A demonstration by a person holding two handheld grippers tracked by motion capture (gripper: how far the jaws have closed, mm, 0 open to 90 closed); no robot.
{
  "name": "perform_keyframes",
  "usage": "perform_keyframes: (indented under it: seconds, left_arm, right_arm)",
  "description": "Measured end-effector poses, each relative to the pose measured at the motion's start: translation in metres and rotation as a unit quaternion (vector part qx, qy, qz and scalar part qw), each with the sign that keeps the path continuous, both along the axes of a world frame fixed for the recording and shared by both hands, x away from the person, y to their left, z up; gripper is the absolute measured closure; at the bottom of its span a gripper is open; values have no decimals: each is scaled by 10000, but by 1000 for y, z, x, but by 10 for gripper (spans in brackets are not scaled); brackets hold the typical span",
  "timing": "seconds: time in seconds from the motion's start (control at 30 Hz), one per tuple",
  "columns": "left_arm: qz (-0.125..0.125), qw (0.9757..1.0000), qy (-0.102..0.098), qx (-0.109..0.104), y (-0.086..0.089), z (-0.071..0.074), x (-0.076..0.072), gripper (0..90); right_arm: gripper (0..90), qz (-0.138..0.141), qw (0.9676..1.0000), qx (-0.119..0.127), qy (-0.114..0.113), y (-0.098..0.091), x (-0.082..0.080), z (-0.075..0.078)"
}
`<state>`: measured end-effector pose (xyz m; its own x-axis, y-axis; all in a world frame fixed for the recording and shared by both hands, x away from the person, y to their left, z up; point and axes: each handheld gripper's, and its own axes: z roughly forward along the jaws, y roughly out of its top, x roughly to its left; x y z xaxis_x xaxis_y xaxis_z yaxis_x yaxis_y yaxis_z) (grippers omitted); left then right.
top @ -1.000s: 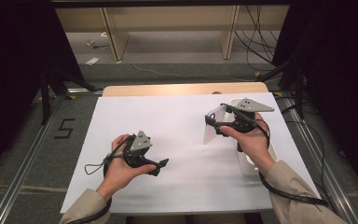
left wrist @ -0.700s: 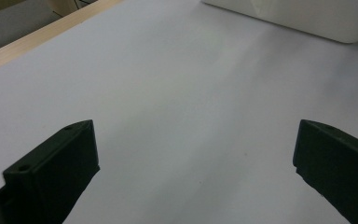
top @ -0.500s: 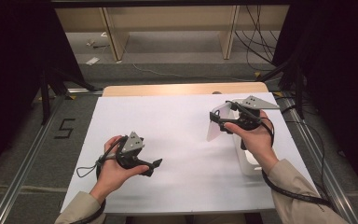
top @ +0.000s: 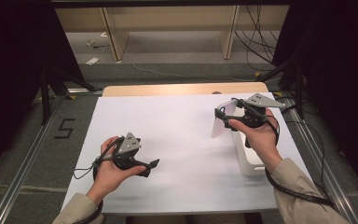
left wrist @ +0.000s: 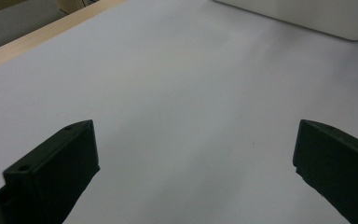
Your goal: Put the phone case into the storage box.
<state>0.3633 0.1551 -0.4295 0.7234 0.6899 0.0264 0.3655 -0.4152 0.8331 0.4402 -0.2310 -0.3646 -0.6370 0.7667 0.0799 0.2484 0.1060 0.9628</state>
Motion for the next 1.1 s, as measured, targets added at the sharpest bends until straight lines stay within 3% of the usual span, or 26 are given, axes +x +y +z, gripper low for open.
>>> perform_keyframes:
  seconds: [1.1]
  left_arm:
    - [45,10000,-6,-55,3,0,3,0]
  right_arm:
    - [185,-450,9985,257,-181,-29,3,16]
